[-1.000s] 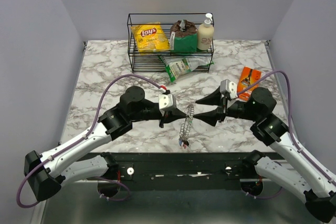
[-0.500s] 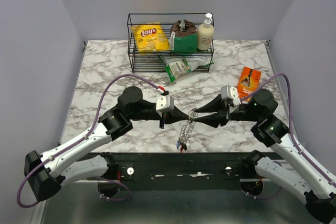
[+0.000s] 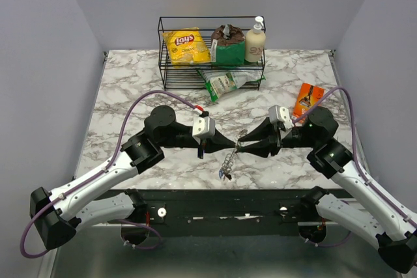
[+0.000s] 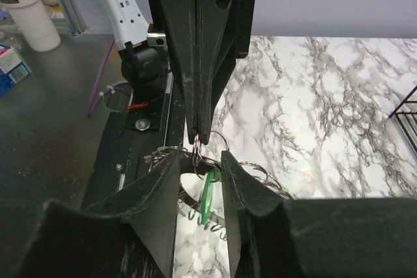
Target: Put the keys on the keyring
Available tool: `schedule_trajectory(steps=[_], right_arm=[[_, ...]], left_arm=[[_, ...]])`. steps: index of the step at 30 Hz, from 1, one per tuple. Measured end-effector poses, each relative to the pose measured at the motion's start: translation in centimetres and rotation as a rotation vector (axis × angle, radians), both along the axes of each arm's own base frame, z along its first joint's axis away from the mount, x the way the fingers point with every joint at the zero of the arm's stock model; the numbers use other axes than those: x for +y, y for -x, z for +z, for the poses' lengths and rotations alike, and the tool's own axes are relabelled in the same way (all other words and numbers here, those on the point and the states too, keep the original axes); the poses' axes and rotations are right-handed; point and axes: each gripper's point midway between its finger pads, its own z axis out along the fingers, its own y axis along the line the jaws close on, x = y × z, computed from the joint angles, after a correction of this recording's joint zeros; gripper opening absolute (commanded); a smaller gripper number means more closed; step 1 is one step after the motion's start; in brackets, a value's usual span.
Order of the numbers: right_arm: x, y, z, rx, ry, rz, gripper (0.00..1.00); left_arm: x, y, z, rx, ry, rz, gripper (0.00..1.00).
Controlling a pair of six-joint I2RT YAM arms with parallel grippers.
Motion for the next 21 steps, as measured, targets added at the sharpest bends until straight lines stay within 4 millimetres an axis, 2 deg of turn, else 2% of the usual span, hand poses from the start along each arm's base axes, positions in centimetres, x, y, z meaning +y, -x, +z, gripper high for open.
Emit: schedule_trajectory(steps=[2, 4, 12, 21], right_arm=[[0.1, 0.0, -0.1, 0.005, 0.003, 0.006, 0.38], [0.1, 0.1, -0.1, 0.005, 0.003, 0.009, 0.32], [-0.1, 0.3, 0.0, -0.004, -0.003, 0.009, 0.2], [-0.2, 0.4, 0.0, -0.008, -0.006, 0.009, 0.19]], left_arm=[[0.0, 0.0, 0.1, -0.002, 0.002, -0.002, 0.0], [0.0, 0.1, 0.1, 0.001, -0.001, -0.004, 0.0], [0.2, 0.2, 0.0, -0.003, -0.006, -0.003, 0.0], [0.8, 0.4, 1.2, -0.035, 0.026, 0.014, 0.0]])
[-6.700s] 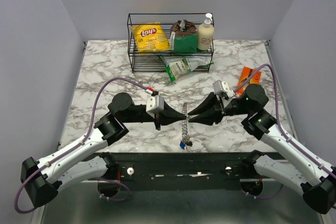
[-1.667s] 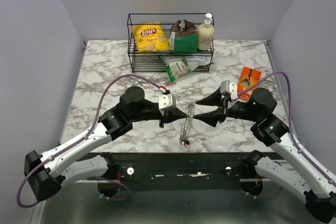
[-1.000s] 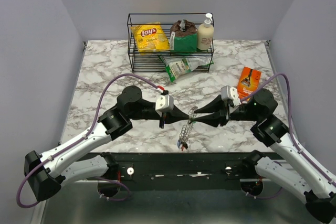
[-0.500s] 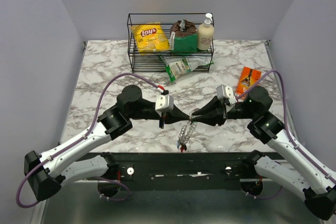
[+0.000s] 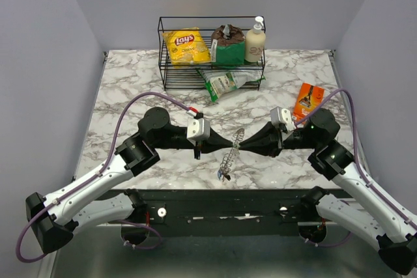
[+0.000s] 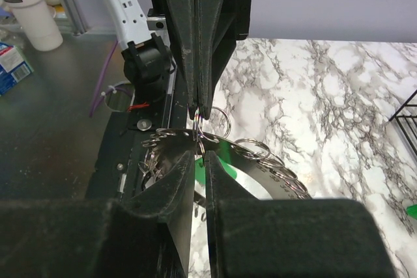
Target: Put the keys on the keyring
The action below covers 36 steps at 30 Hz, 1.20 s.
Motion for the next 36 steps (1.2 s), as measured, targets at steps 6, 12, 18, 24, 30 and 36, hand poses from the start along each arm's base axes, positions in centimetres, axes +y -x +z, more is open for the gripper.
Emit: schedule_trajectory(steps=[6, 12, 18, 24, 30, 36], right_arm=[[0.0, 0.0, 0.0, 0.001, 0.0, 0.0, 0.12], [0.1, -0.1, -0.3, 0.016, 0.006, 0.002, 0.05], [0.5, -0.4, -0.8, 0.035, 0.019, 0.014, 0.05], [0.7, -0.5, -1.0, 0.038, 0.02, 0.023, 0.07], [0.7, -0.5, -1.1, 0.052, 0.024, 0.023, 0.35], [0.3, -0.5, -1.2, 0.051, 0.018, -0.012, 0.68]], left_arm=[[0.0, 0.0, 0.1, -0.001, 0.003, 0.002, 0.0], [0.0, 0.0, 0.3, -0.002, 0.009, 0.002, 0.0], [-0.1, -0.1, 0.4, 0.002, 0.016, 0.004, 0.0], [-0.1, -0.1, 0.4, 0.011, 0.016, 0.005, 0.0], [-0.2, -0.2, 0.6, 0.005, 0.024, 0.007, 0.0], [-0.1, -0.6, 0.9, -0.011, 0.034, 0.032, 0.0]])
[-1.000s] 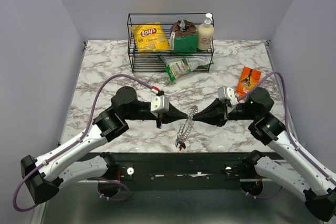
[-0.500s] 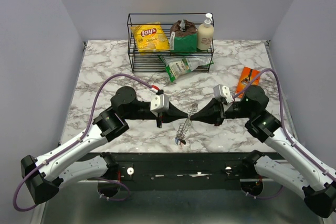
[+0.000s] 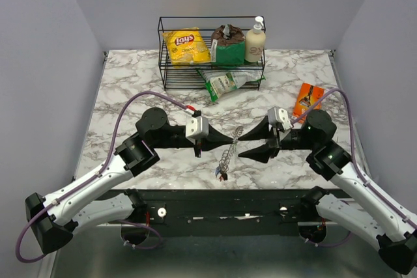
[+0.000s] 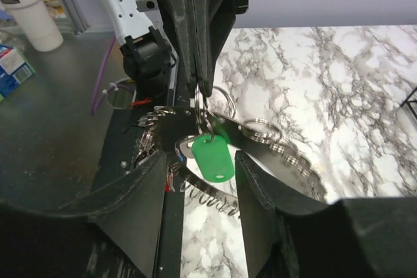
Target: Put the keys on the keyring
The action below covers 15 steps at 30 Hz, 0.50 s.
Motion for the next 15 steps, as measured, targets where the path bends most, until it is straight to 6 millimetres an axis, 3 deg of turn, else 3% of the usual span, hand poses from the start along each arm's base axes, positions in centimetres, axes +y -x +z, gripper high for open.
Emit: schedule_trajectory(steps=[5, 15], right_arm=[[-1.0, 0.0, 0.2, -0.027, -0.026, -0.081, 0.98], [-2.2, -1.2, 1.0, -0.067, -0.08, -0.221, 1.0]], left_arm=[[0.3, -0.4, 0.2, -0.02, 0.002, 0.032, 0.0], [0.4, -1.0, 0.0, -0.032, -0.004, 0.066, 0.0]])
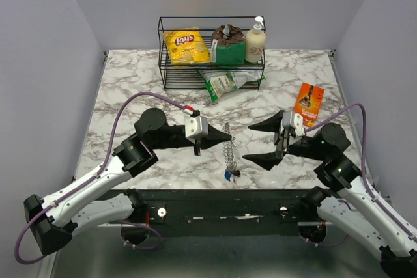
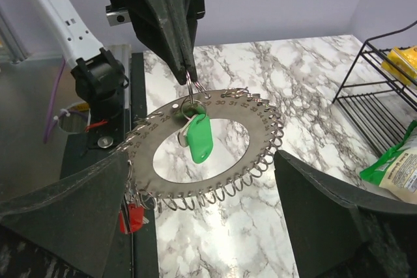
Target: Put the keys on the keyring
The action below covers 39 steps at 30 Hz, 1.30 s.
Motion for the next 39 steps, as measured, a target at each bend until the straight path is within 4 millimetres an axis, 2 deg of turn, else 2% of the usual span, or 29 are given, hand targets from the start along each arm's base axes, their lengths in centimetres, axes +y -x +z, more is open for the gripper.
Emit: schedule_trajectory(steps=[8, 12, 18, 24, 27, 31, 35, 37, 39], right_arm=[[-0.1, -0.7, -0.1, 0.014, -0.001, -0.038, 1.0], [-0.1, -1.0, -0.2, 0.021, 0.0, -0.052, 1.0], [0.0, -1.6, -0.6, 0.034, 0.007, -0.07, 1.0], [0.2, -1.8, -1.1, 0.071, 0.01, -0.072, 1.0], [0.2, -1.8, -1.2, 0.082, 0.011, -0.072, 1.0], [0.2, -1.8, -1.3, 0.091, 0.01, -0.074, 1.0], [0.2, -1.8, -1.6, 0.096, 0.013, -0.075, 1.0], [0.2, -1.8, -1.8, 0.1, 0.016, -0.075, 1.0], [0.2, -1.8, -2.0, 0.107, 0.019, -0.075, 1.0]], left_arm=[[-0.2, -1.2, -0.6, 0.003, -0.013, 0.053, 0.0], [-0.5, -2.8, -2.3, 0.012, -0.044, 0.117, 0.0], [-1.4, -6.8, -6.5, 0.067, -0.133, 0.271, 0.0], [-2.5, -12.2, -10.7, 0.127, -0.205, 0.467, 0.0], [-3.7, -15.1, -11.0, 0.146, -0.218, 0.542, 0.0], [-5.1, -18.3, -9.1, 0.149, -0.151, 0.618, 0.0], [-5.3, -20.2, -7.9, 0.158, -0.085, 0.685, 0.0], [-5.2, -20.9, -8.4, 0.176, -0.073, 0.718, 0.0], [-4.9, -21.2, -9.8, 0.203, -0.08, 0.743, 0.0]])
